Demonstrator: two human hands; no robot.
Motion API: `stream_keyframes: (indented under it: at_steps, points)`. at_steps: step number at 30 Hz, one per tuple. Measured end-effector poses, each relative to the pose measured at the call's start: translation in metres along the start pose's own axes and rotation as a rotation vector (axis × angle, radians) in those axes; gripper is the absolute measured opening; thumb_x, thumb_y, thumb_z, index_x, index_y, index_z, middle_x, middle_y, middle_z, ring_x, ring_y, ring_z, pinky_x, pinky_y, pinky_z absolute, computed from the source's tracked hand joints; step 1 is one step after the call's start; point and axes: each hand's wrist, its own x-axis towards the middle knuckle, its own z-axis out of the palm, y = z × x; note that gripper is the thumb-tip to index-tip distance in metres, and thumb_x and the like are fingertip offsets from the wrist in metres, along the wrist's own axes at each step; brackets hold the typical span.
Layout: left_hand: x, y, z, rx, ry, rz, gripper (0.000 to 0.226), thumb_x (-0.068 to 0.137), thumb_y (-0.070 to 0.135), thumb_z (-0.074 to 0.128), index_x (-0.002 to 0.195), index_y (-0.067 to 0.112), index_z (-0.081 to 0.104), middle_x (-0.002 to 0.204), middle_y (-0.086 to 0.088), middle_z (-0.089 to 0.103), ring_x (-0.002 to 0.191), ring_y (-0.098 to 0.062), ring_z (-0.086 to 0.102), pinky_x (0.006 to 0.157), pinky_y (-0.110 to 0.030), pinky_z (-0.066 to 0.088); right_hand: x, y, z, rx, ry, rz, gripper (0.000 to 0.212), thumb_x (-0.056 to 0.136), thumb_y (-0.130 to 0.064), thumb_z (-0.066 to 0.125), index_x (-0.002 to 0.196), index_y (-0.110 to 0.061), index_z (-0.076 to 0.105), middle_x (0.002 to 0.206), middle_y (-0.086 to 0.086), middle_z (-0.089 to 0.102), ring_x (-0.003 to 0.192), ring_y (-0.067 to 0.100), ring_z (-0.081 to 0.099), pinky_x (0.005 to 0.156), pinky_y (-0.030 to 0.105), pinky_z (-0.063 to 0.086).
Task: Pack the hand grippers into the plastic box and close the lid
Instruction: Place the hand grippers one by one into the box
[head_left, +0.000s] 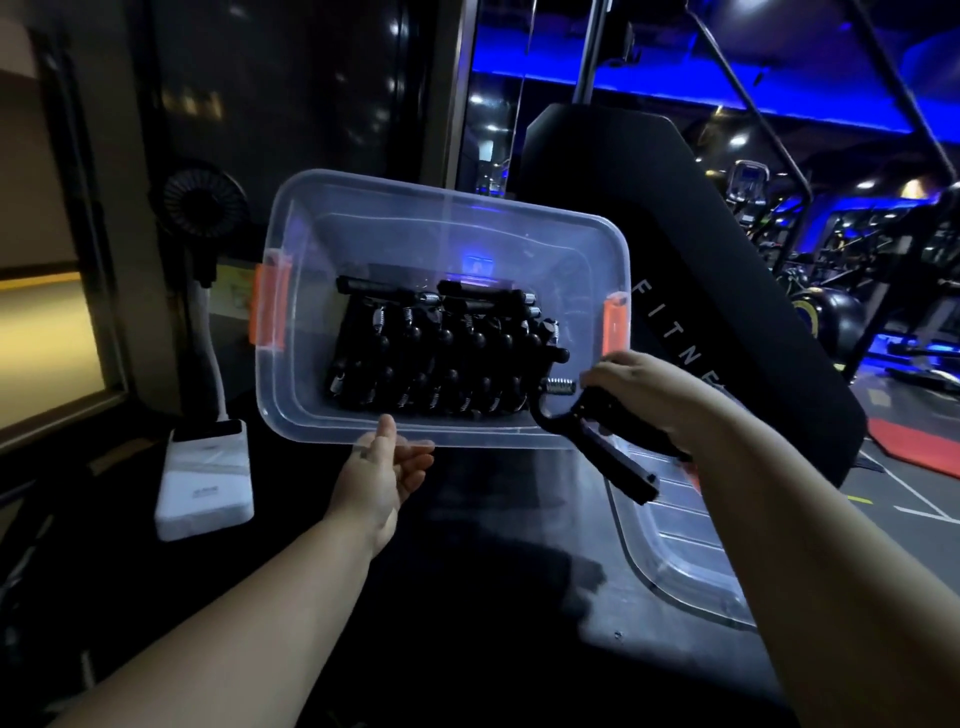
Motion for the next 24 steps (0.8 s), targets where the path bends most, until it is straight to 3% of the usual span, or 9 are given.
stream_keyframes:
  at_steps: [4, 7, 10, 14, 16, 18, 24]
  points:
    - [0.001, 0.0, 0.001, -0.055, 0.019, -0.004, 0.035, 0.101, 0.042, 0.033, 0.088, 0.013, 0.048, 0.085, -0.008, 0.07, 0.071, -0.014, 0.063, 0.064, -0.025, 0.048, 0.019, -0.031, 0.017, -0.073, 0.037, -0.114, 0.03, 0.068, -0.044, 0.058, 0.078, -0.016, 0.066, 0.067, 0.008, 0.065, 0.058, 0.02, 0.057, 0.057, 0.032, 0.042]
    - [0.004, -0.001, -0.001, -0.096, 0.017, 0.006, 0.031, 0.101, 0.04, 0.035, 0.089, 0.015, 0.049, 0.085, -0.008, 0.068, 0.071, -0.015, 0.062, 0.065, -0.027, 0.046, 0.032, -0.053, 0.029, -0.191, 0.043, -0.221, 0.017, 0.081, -0.036, 0.059, 0.081, -0.021, 0.067, 0.058, -0.005, 0.059, 0.047, 0.008, 0.049, 0.045, 0.021, 0.037]
    - [0.005, -0.003, -0.002, -0.13, 0.02, 0.042, 0.033, 0.1, 0.041, 0.036, 0.092, 0.013, 0.053, 0.082, -0.008, 0.067, 0.07, -0.015, 0.062, 0.064, -0.028, 0.046, 0.043, -0.077, 0.044, -0.335, 0.073, -0.355, 0.007, 0.086, -0.03, 0.061, 0.089, -0.028, 0.067, 0.08, -0.005, 0.066, 0.071, 0.012, 0.058, 0.063, 0.023, 0.044]
    - [0.007, -0.003, -0.002, -0.149, 0.021, 0.055, 0.049, 0.103, 0.04, 0.027, 0.094, 0.003, 0.056, 0.083, -0.008, 0.07, 0.069, -0.012, 0.067, 0.067, -0.027, 0.049, 0.066, -0.099, 0.068, -0.426, 0.124, -0.466, 0.023, 0.088, -0.034, 0.059, 0.11, -0.032, 0.065, 0.097, -0.005, 0.064, 0.088, 0.018, 0.058, 0.073, 0.025, 0.043]
    - [0.006, -0.002, -0.003, -0.164, 0.015, 0.062, 0.053, 0.103, 0.041, 0.024, 0.097, 0.0, 0.057, 0.081, -0.009, 0.071, 0.072, -0.012, 0.068, 0.069, -0.028, 0.05, 0.078, -0.108, 0.08, -0.457, 0.166, -0.516, 0.027, 0.088, -0.037, 0.057, 0.114, -0.037, 0.062, 0.105, -0.001, 0.066, 0.097, 0.025, 0.06, 0.085, 0.035, 0.049]
    - [0.005, -0.001, -0.003, -0.191, 0.023, 0.072, 0.052, 0.101, 0.044, 0.024, 0.088, 0.005, 0.056, 0.077, -0.01, 0.071, 0.074, -0.015, 0.069, 0.071, -0.028, 0.05, 0.088, -0.117, 0.092, -0.53, 0.209, -0.583, 0.03, 0.09, -0.036, 0.056, 0.119, -0.036, 0.06, 0.11, 0.002, 0.067, 0.104, 0.029, 0.058, 0.094, 0.039, 0.044]
    - [0.005, 0.001, -0.003, -0.225, 0.022, 0.067, 0.042, 0.102, 0.041, 0.024, 0.085, 0.012, 0.048, 0.078, -0.015, 0.071, 0.076, -0.021, 0.071, 0.068, -0.029, 0.052, 0.126, -0.132, 0.125, -0.628, 0.273, -0.738, 0.033, 0.092, -0.035, 0.051, 0.125, -0.034, 0.057, 0.111, 0.005, 0.063, 0.105, 0.029, 0.057, 0.092, 0.035, 0.029]
